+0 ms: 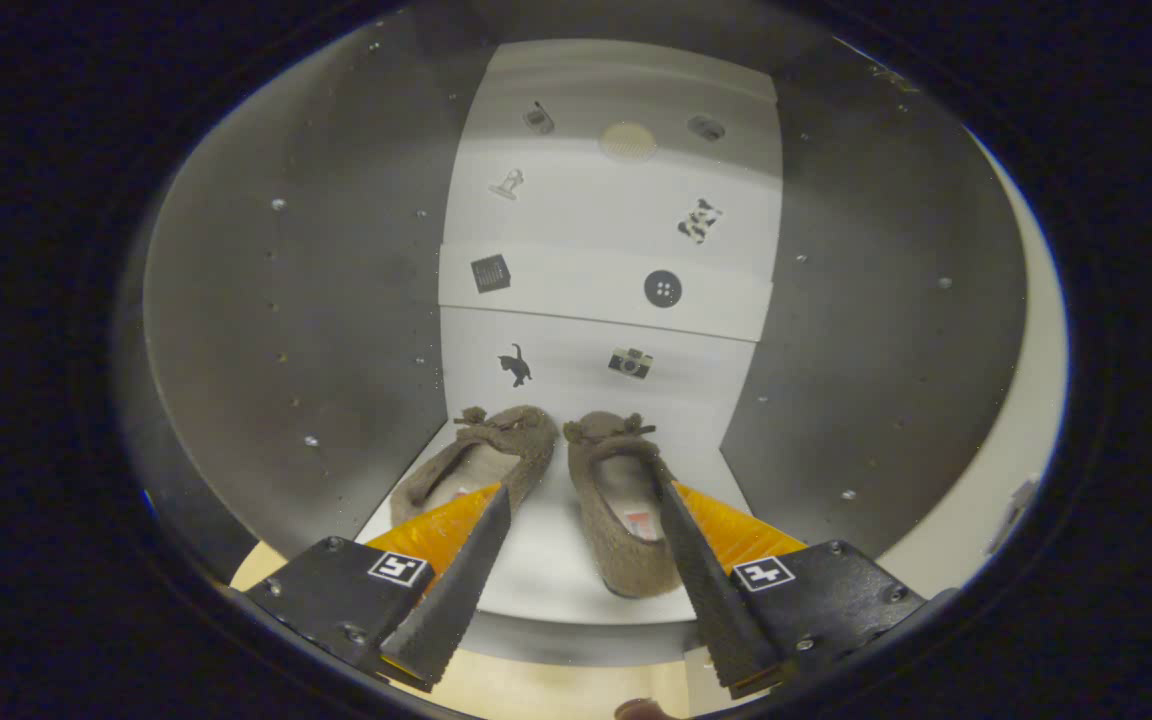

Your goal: Open the shoe cabinet door, grab the shoes and put them into the shoe cabinet, then close the shoe cabinet door.

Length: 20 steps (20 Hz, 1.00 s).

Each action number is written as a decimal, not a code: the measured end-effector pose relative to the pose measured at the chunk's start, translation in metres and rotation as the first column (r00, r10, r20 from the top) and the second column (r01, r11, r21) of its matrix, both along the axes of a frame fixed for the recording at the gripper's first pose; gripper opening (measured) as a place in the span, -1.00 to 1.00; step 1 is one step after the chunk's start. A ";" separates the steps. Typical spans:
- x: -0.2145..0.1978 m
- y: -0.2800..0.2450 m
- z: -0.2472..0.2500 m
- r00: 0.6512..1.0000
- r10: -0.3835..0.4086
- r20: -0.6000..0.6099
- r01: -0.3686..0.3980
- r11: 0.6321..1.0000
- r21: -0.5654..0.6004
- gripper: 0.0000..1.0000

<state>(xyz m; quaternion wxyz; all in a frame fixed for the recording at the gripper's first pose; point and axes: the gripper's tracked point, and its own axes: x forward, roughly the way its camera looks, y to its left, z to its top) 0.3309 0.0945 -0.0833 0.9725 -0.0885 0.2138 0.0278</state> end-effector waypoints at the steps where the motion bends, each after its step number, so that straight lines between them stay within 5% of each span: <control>1: -0.015 0.004 0.013 1.000 0.005 0.014 -0.005 1.000 0.000 0.92; 9: -0.172 0.047 0.118 0.990 0.106 0.094 -0.112 0.992 0.061 0.93; 14: -0.273 0.037 0.189 0.976 0.106 0.190 -0.111 0.994 0.012 0.99; 20: -0.381 0.015 0.241 0.955 0.178 0.238 -0.194 0.980 0.044 1.00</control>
